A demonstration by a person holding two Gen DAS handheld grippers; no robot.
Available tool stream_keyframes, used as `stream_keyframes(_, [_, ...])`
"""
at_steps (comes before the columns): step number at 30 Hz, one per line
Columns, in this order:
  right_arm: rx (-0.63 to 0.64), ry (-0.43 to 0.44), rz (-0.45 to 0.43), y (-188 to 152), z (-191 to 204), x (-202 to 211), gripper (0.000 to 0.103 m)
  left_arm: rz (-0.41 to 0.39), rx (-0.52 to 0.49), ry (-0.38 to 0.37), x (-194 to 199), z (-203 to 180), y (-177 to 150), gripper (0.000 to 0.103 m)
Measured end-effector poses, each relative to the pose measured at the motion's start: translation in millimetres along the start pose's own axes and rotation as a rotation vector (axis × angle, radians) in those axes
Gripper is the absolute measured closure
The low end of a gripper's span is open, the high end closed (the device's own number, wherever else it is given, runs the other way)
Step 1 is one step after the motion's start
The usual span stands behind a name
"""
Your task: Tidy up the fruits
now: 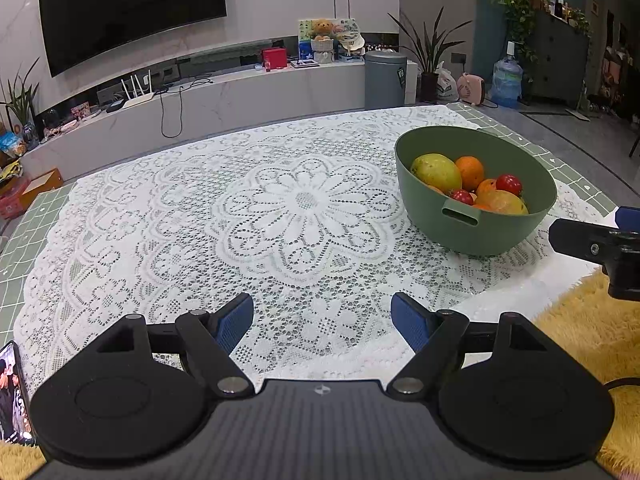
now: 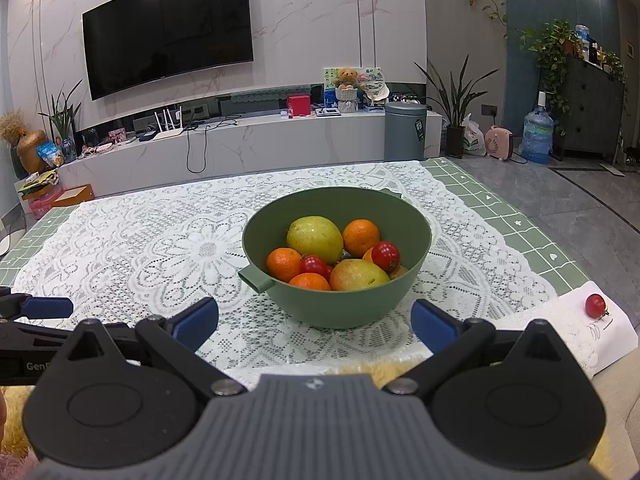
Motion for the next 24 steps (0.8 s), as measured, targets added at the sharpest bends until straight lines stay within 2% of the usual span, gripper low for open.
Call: stream_keyframes(24, [0.004,-0.001,0.002,-0.3,0.4,-0.7,0.004,0.0,-0.007,-0.003,1.2,-1.8,-0.3,0.011])
Point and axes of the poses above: each gripper's, at about its wrist camera, not at the fingertips, and x roughly against the way its jaws point, z to its left, y to its top, the point moved 8 cm from there along -x, roughly the way its jaws point, and after that the axes turned 5 degrees about y, right-handed, at the moved point
